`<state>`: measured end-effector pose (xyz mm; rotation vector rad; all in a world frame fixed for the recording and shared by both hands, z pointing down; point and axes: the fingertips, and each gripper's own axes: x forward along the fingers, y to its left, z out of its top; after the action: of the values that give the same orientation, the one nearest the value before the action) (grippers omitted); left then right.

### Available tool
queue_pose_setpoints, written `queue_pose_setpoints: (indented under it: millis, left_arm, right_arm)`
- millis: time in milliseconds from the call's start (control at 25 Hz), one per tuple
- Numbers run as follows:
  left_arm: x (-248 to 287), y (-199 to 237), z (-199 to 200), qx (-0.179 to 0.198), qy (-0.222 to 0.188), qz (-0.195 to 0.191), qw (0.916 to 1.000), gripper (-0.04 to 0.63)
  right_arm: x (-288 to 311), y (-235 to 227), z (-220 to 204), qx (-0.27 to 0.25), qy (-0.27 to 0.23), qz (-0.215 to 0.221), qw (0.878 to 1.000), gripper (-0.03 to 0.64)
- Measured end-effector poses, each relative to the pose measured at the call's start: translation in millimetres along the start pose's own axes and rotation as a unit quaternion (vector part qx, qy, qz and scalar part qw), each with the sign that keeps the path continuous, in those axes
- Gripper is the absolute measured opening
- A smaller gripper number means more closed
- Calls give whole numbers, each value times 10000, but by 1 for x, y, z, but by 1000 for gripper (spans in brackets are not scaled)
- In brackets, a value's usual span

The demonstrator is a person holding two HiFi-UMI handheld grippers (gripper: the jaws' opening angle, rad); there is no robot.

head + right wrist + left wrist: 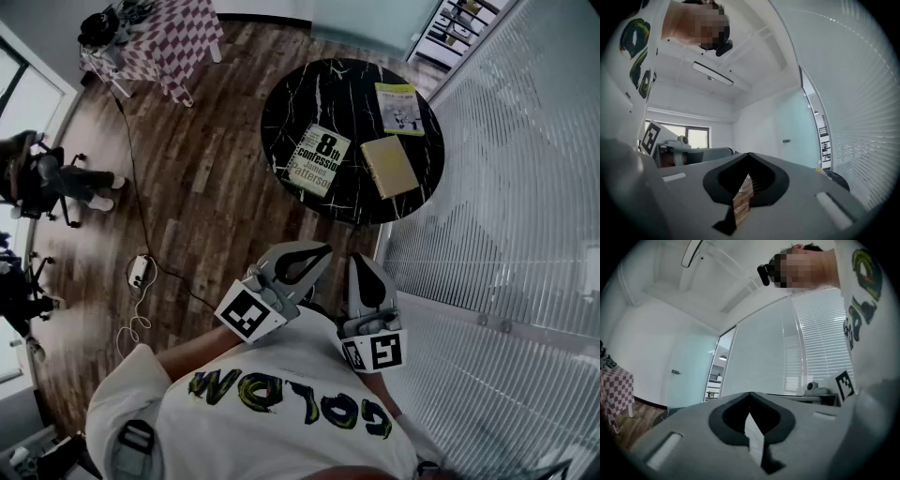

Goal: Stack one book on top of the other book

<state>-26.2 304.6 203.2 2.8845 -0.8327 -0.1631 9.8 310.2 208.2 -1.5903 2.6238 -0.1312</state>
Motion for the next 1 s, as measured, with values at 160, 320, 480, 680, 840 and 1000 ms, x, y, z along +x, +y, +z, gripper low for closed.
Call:
queue_pose_setpoints:
  millis: [160,320,480,680,840,1000]
  left_arm:
    - [5,-3,0,41,23,-28,10000,2]
    - [11,-4,-4,32,87,1,10000,2]
    - [18,-7,-6,28,68,76,9999,2]
    - [29,-16,-13,11,114,147,9998,1]
    - [37,-28,-23,-48,138,177,9997,2]
    - [42,-37,-27,-84,152,174,9997,2]
  right_arm:
    - [-1,-4,2,69,-14,48,10000,0]
    - [-4,-11,5,256,-114,126,9995,0]
    - [-8,-20,3,260,-91,156,9995,0]
    - [-19,-34,-1,296,-25,149,9994,2]
    - [-32,-44,-9,355,19,147,9993,2]
    - [-39,-47,-11,385,9,169,9991,2]
